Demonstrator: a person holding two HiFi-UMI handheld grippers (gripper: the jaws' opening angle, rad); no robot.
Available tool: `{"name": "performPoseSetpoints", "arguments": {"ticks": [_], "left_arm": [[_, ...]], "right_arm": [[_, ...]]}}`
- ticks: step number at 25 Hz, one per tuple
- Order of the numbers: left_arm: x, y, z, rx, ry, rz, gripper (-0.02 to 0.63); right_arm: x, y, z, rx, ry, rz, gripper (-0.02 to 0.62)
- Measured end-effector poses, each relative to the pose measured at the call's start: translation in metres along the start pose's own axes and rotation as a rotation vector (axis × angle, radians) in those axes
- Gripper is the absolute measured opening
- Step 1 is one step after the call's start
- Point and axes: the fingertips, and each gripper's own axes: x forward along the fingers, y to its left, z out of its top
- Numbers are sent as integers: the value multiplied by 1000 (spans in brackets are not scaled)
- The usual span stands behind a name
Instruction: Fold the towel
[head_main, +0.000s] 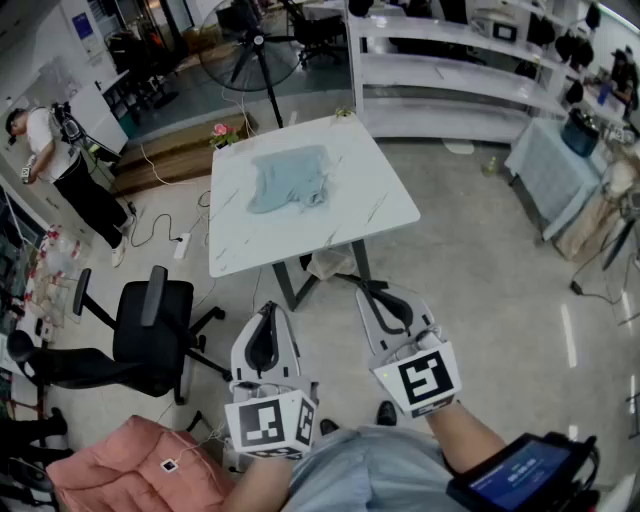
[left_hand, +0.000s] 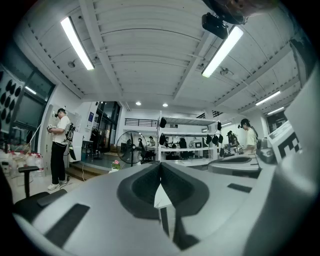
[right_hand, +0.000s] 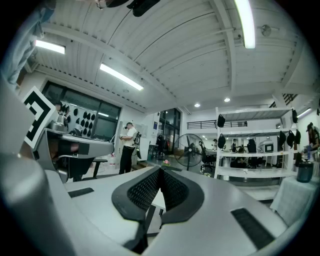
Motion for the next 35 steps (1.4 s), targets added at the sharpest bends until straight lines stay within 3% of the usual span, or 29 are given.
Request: {"name": "performPoseSetpoints", "arguments": {"ticks": [7, 9, 12, 20, 29, 35], "left_arm": [[10, -14, -9, -5, 18, 3, 9], [12, -19, -12, -6, 23, 6, 9], [16, -29, -15, -1, 28, 13, 9], [32, -44, -28, 27, 59, 52, 9], [81, -19, -56, -1, 93, 79, 9], [141, 40, -90, -24, 125, 70, 9]], "right_arm": [[-2, -10, -7, 16, -9, 27, 15], [-5, -11, -9, -1, -6, 51, 58], [-8, -16, -14, -40, 9, 65, 52], [0, -38, -34, -2, 12, 111, 52], [55, -57, -62, -2, 56, 140, 51], [132, -58, -90, -20, 108, 136, 55]]}}
